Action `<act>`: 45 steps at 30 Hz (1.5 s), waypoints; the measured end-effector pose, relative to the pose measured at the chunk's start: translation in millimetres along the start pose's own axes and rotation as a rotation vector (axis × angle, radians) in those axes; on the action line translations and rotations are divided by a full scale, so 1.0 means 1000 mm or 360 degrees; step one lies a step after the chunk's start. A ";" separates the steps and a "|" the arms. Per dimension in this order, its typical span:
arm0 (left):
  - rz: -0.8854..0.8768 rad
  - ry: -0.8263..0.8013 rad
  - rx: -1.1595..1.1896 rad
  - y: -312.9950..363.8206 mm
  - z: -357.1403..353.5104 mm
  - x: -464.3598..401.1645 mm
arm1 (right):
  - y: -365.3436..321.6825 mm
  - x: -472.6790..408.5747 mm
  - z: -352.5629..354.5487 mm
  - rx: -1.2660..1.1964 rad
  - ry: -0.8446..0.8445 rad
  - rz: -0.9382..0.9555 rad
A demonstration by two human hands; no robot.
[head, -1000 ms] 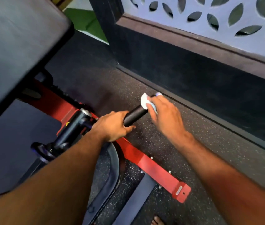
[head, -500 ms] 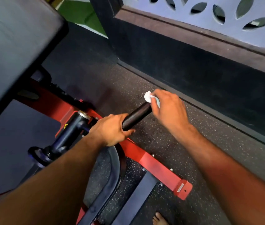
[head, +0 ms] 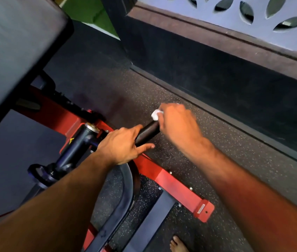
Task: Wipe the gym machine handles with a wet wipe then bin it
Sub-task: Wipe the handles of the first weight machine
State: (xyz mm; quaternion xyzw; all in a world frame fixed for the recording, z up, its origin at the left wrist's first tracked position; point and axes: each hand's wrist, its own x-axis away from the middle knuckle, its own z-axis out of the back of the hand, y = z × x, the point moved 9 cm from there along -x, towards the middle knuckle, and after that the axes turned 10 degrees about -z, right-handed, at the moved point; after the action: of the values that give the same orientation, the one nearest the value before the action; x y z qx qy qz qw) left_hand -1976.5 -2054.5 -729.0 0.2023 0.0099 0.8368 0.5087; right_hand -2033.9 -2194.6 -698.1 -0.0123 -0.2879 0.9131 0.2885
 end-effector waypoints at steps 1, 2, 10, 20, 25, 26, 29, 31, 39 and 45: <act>-0.0004 -0.0001 0.0006 0.000 0.000 0.000 | -0.006 0.012 -0.006 -0.0031 -0.0053 0.0141; -0.0009 -0.0006 0.0012 0.000 0.000 0.000 | -0.007 0.024 -0.008 -0.0066 -0.0095 0.0244; 0.0045 -0.0024 0.0000 -0.002 -0.002 0.000 | 0.021 -0.007 0.006 -0.0055 0.0064 0.0033; 0.0154 -0.0074 0.0003 -0.008 -0.002 -0.002 | 0.020 0.021 -0.012 -0.0344 0.0271 0.0228; 0.0170 -0.0088 -0.0120 -0.004 -0.001 0.001 | -0.019 0.060 -0.039 -0.0443 0.0134 0.0363; 0.0171 -0.0081 -0.0121 -0.003 -0.001 0.001 | -0.015 0.066 -0.038 -0.0422 0.0140 0.0408; 0.0203 -0.0036 -0.0107 -0.005 0.002 0.000 | 0.007 0.058 -0.028 -0.0430 0.0332 0.0338; 0.0217 -0.0039 -0.0107 -0.005 0.002 0.001 | 0.005 0.052 -0.030 -0.0508 0.0403 0.0224; 0.0050 -0.0198 0.0101 -0.006 -0.009 -0.003 | -0.006 0.094 -0.057 -0.0526 0.0304 0.0469; -0.0220 -0.0277 0.0032 0.007 -0.008 -0.008 | -0.024 0.091 -0.058 -0.0672 0.0528 0.0338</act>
State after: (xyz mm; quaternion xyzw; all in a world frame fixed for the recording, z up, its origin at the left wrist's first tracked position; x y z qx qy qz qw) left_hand -1982.2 -2063.7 -737.3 0.2783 -0.0118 0.7788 0.5621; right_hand -2086.4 -2099.7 -720.8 -0.2513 -0.4175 0.8436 0.2255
